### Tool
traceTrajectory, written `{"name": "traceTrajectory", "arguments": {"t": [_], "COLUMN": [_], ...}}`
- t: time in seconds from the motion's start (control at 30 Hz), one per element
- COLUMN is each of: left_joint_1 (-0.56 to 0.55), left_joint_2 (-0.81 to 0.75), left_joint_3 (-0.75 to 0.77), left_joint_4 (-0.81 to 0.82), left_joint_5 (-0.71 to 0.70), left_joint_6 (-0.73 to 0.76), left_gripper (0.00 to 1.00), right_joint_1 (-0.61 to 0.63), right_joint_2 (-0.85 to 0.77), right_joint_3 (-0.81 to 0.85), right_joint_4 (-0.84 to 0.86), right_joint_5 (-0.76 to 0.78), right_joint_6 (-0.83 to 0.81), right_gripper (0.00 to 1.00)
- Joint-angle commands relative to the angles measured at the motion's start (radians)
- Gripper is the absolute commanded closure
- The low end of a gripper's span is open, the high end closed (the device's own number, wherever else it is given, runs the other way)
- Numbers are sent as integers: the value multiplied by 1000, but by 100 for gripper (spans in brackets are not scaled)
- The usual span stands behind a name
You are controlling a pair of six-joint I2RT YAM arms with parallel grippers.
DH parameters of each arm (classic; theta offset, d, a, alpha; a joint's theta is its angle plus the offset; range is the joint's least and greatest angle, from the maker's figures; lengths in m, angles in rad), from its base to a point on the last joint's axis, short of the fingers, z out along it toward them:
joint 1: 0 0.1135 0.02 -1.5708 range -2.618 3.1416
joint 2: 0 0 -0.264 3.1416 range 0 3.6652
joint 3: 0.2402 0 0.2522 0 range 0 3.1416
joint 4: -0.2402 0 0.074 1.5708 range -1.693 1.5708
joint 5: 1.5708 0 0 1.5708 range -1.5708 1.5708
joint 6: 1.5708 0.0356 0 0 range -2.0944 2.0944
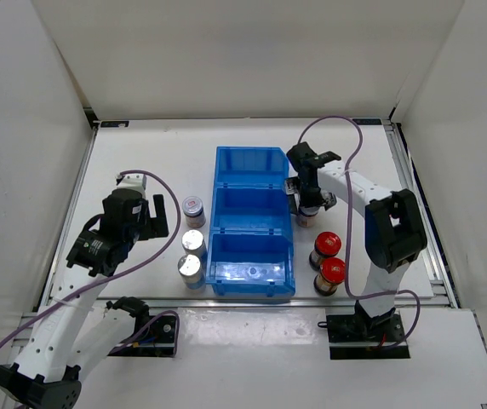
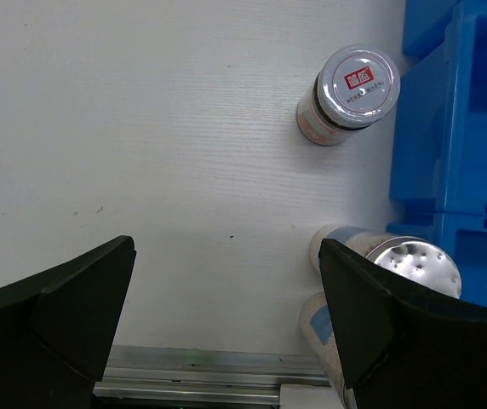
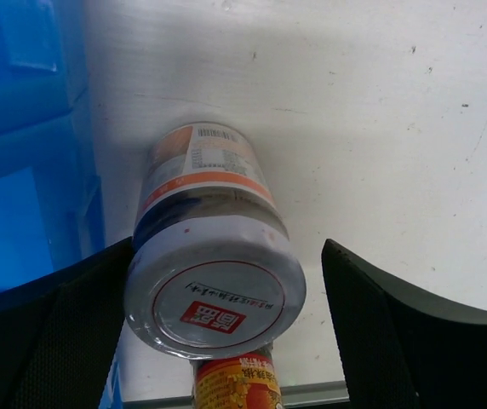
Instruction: Organize the condiment bottles
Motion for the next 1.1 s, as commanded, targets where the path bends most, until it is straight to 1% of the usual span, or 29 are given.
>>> {"name": "traceTrajectory", "arguments": {"t": [0.0,0.13,0.17,0.2,0.23,0.27,0.33,0.37,0.5,0.63,0.67,0.8,0.9,1.0,1.07], "left_joint_1": [-3,-3,-3,-3,-3,-3,-3,-3,-3,-3,-3,-3,-3,-3,-3], "left_joint_2": [-14,-14,-14,-14,-14,-14,-14,-14,-14,-14,-5,-5,-5,-5,-5], "left_joint_3": [2,2,2,2,2,2,2,2,2,2,2,2,2,2,2], "left_joint_4": [11,11,11,11,11,11,11,11,11,11,11,11,11,11,11], "left_joint_5": [2,2,2,2,2,2,2,2,2,2,2,2,2,2,-7], "left_joint_6": [5,5,5,5,5,5,5,5,5,5,5,5,5,5,5], "left_gripper": [0,0,0,0,0,0,0,0,0,0,0,0,0,0,0], "right_joint_1": [-26,-49,-49,-59,-59,-59,-59,-59,-59,-59,-59,-59,-45,-22,3], "right_joint_2": [0,-25,-34,-46,-46,-55,-67,-78,-101,-101,-101,-65,13,79,119], "right_joint_3": [29,19,19,19,19,19,33,50,140,219,263,375,462,512,568], "right_joint_4": [17,40,50,50,50,50,50,50,40,40,40,49,40,40,30], "right_joint_5": [-18,-51,-82,-91,-91,-91,-79,-70,-12,-25,-38,-130,-165,-217,-217], "right_joint_6": [33,23,23,14,14,14,14,14,14,5,5,5,-4,-13,-26], "right_gripper": [11,26,35,49,49,64,74,83,100,100,100,100,100,100,100]}}
